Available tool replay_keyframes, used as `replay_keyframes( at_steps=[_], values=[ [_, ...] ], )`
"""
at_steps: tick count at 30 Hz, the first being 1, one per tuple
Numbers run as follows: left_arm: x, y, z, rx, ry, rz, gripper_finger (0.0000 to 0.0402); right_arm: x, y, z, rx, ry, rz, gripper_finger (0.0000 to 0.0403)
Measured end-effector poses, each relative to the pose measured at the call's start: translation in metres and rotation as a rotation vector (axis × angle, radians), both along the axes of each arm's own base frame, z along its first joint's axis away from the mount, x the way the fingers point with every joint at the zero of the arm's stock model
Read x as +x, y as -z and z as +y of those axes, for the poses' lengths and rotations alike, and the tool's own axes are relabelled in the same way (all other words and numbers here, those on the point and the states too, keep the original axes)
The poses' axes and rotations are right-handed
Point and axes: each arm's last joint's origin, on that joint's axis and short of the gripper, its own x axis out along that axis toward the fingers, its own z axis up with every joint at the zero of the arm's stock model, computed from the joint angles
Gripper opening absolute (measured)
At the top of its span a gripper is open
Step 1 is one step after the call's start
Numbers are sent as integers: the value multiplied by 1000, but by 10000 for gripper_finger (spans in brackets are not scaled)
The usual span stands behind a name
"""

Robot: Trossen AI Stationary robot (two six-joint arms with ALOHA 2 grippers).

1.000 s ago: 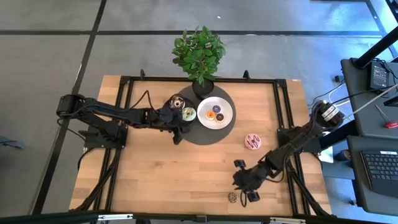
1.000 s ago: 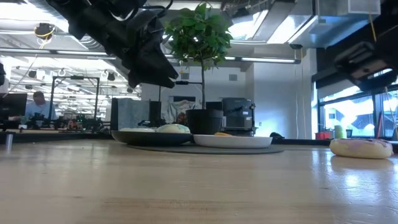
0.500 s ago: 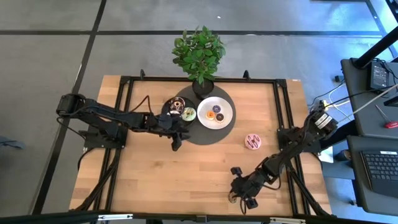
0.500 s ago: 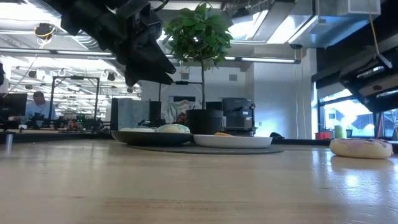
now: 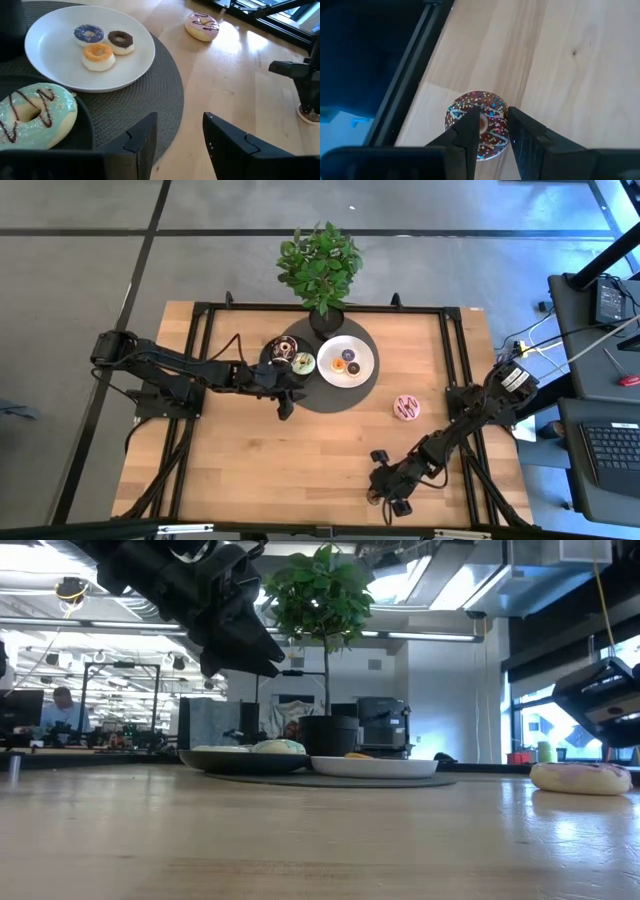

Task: Pick & Place donuts
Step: Put the small brown donut on the white plate

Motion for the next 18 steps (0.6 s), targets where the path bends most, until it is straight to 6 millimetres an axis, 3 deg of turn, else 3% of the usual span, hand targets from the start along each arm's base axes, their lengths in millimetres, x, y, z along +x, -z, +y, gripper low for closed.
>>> replay_keyframes(
  at_steps=[18],
  values=[
    [0,0,0,1,-1,0,155,-4,4,-3,-29,26,60,89]
  ],
)
